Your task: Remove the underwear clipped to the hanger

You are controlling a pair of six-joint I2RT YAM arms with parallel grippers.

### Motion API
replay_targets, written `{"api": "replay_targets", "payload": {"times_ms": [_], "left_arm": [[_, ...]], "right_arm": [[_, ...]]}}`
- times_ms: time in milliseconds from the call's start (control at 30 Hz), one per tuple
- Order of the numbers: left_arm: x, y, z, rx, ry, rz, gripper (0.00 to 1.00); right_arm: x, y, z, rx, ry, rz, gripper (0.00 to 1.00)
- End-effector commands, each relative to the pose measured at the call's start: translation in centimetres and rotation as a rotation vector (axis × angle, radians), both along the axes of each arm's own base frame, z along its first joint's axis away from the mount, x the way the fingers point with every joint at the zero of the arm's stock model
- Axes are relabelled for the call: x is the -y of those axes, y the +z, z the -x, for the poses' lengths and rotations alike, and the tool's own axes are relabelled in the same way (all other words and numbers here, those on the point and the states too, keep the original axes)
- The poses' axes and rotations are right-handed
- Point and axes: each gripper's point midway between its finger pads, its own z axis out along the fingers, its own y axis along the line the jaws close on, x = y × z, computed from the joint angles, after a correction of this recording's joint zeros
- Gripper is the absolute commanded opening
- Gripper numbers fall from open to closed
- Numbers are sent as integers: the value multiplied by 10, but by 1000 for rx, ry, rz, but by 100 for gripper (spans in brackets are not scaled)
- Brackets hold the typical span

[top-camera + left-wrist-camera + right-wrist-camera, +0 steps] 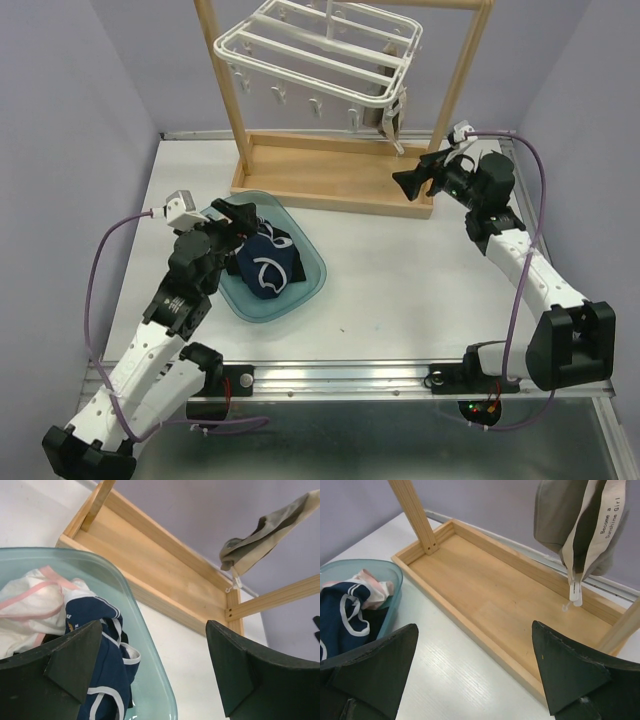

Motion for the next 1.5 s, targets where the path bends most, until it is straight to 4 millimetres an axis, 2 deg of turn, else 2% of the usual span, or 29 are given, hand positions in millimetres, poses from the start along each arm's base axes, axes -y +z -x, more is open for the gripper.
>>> {"api": "replay_targets", "payload": {"times_ms": [0,200,333,433,500,567,600,633,700,767,800,867,900,967,1000,1033,1067,1100,1133,1167,1200,1233,1267,1300,1367,1467], "left_arm": [[-2,49,13,119,-49,-48,96],[6,90,38,277,-198,-220,96],[3,109,49,358,-227,-337,96],[1,97,48,342,-235,-419,96],[1,85,45,329,-239,-466,96],[0,73,42,311,-238,-490,96],[0,68,40,317,-237,-497,96],[0,64,40,315,-236,-499,96],[0,57,39,324,-230,-495,96],[0,53,40,334,-230,-493,96],[-1,53,42,351,-227,-496,96],[-2,55,44,366,-224,-505,96],[-3,55,45,370,-219,-509,96],[-7,56,46,379,-203,-516,96],[-8,57,47,383,-200,-518,96],[-8,57,47,388,-198,-518,96],[-8,58,48,392,-197,-520,96],[-9,57,48,391,-196,-522,96],[-8,56,47,388,-197,-523,96],[-9,56,47,390,-196,-525,96],[-8,54,47,386,-199,-527,96],[-9,55,47,388,-197,-526,96],[-9,54,46,385,-196,-529,96],[-9,54,46,385,-195,-527,96],[-9,52,44,377,-198,-533,96],[-6,50,41,371,-211,-537,96]], "right_arm": [[10,-9,-8,20,-45,44,100],[1,-29,-14,-18,26,97,100],[1,-32,-23,-18,27,122,100],[0,-36,-25,-14,44,140,100],[-2,-32,-30,-8,48,139,100],[-4,-41,-42,-46,40,136,100],[-3,-32,-51,-40,24,137,100],[-5,-41,-58,-66,19,138,100],[-5,-32,-73,-52,-15,142,100],[-10,-37,-86,-57,-44,158,100],[-6,-27,-98,-34,-99,167,100],[-4,-26,-112,-26,-157,179,100],[-9,-36,-121,-43,-168,190,100],[-10,-23,-137,-10,-224,186,100],[-6,-37,-149,-30,-274,199,100],[-7,-36,-156,-21,-299,201,100],[-12,-25,-164,22,-323,189,100],[-10,-24,-171,38,-357,185,100],[-1,-34,-183,33,-445,187,100],[1,-25,-191,58,-489,174,100],[10,-19,-199,76,-558,168,100],[11,-34,-208,58,-581,182,100],[13,-35,-213,63,-599,189,100],[14,-24,-219,93,-616,183,100],[12,-32,-227,105,-610,206,100],[7,-24,-238,136,-603,190,100]]}}
